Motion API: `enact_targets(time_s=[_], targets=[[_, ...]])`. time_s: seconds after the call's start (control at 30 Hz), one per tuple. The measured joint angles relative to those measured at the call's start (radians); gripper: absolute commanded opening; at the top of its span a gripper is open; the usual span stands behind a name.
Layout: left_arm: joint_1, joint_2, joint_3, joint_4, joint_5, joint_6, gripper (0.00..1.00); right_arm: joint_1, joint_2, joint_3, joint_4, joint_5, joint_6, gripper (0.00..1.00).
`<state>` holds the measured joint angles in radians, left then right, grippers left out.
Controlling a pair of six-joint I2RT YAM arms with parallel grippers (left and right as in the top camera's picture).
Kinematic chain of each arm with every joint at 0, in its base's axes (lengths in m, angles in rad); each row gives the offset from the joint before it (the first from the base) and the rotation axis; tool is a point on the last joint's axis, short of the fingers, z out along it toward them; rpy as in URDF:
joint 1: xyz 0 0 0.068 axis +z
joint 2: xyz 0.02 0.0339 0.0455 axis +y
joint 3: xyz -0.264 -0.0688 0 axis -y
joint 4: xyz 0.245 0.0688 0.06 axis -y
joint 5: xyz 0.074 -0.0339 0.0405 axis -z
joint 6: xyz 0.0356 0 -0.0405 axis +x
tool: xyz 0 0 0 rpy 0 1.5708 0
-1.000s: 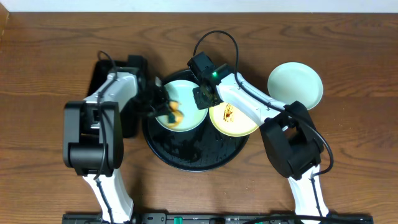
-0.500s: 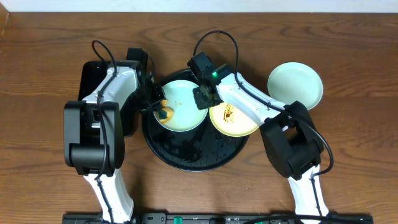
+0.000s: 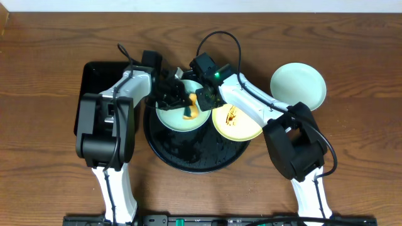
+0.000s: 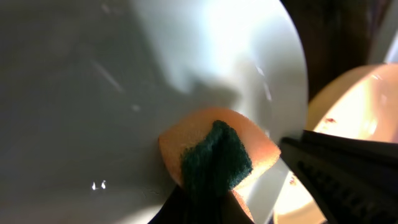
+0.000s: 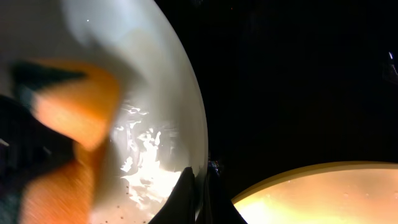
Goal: Clean dirty plates on tray and stack at the side
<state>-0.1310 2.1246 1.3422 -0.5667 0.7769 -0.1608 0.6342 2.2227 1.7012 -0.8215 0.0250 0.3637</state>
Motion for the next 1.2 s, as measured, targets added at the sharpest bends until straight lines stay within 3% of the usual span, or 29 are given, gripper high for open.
enact_targets(time_s=[0.27,0.57,0.83,1.2], targets=[[-0.002,0.017,-0.021,0.075,0.095,-0.007,0.08,0.000,0.000,0.000,-0.001,0.001,0.000,0.01],[0.034,0.028,-0.029,0.230,0.103,-0.083,0.08,0.000,0.000,0.000,-0.006,0.001,0.000,0.01],[0.134,0.019,-0.012,0.076,0.049,-0.101,0.07,0.000,0.000,0.000,-0.006,0.001,0.000,0.01],[0.163,-0.031,0.031,-0.182,-0.206,-0.100,0.07,0.000,0.000,0.001,-0.005,0.002,0.000,0.01]])
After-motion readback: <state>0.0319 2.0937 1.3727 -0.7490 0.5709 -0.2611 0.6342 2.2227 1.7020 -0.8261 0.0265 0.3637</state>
